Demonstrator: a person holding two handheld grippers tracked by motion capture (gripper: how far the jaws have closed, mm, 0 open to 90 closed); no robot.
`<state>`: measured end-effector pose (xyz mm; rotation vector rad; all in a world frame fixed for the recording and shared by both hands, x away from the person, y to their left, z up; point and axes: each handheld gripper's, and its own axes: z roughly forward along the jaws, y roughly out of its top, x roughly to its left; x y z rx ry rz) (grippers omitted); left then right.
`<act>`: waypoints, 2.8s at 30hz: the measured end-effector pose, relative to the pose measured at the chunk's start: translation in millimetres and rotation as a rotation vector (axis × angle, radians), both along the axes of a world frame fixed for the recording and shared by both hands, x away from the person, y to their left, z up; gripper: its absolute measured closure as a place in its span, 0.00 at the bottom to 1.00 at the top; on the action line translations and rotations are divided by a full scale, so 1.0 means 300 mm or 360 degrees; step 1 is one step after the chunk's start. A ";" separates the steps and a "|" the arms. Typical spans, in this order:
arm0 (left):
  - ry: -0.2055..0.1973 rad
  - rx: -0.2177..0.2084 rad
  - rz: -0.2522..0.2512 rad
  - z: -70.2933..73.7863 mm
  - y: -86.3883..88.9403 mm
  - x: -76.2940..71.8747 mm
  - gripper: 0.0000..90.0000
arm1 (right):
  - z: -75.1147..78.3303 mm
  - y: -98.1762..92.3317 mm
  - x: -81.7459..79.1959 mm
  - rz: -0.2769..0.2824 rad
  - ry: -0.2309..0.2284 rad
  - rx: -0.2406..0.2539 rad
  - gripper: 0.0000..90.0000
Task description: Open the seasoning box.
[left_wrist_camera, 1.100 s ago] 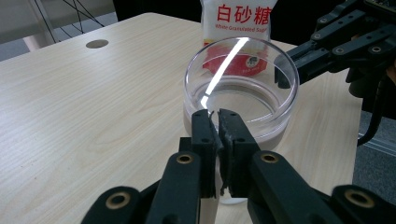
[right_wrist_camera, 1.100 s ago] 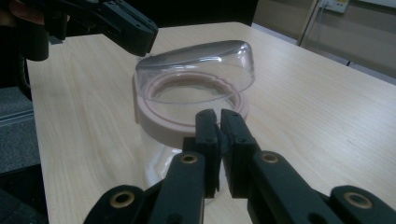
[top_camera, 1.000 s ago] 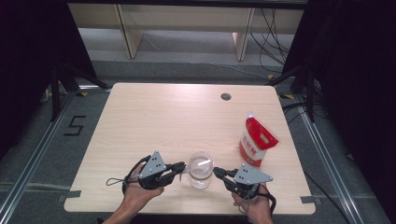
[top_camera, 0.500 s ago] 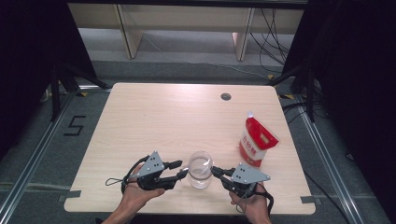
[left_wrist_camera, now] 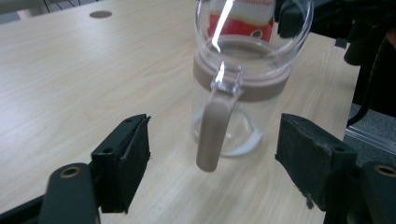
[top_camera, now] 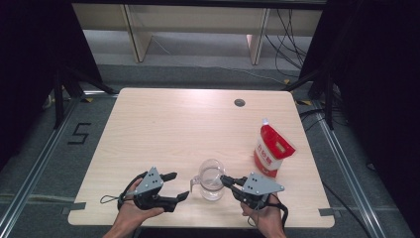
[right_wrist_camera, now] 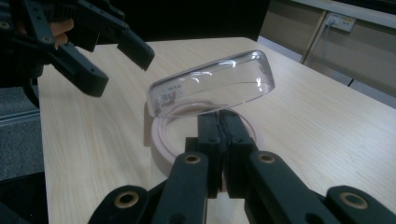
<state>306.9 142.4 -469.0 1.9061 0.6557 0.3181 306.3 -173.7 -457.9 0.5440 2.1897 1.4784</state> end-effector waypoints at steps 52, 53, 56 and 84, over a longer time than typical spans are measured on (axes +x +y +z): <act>0.0090 0.0063 0.0086 -0.064 0.024 -0.051 0.20 | 0.016 0.127 -0.035 0.0169 -0.0047 0.0040 0.94; 0.0091 0.0066 0.0082 -0.065 0.024 -0.051 0.20 | 0.017 0.120 -0.037 0.0142 -0.0051 0.0054 0.93; 0.0084 0.0070 0.0085 -0.066 0.027 -0.048 0.20 | 0.025 0.064 -0.041 0.0058 -0.0044 0.0079 0.85; 0.0083 0.0075 0.0084 -0.069 0.026 -0.048 0.19 | -0.010 -0.309 -0.116 -0.0452 0.0094 0.0137 0.54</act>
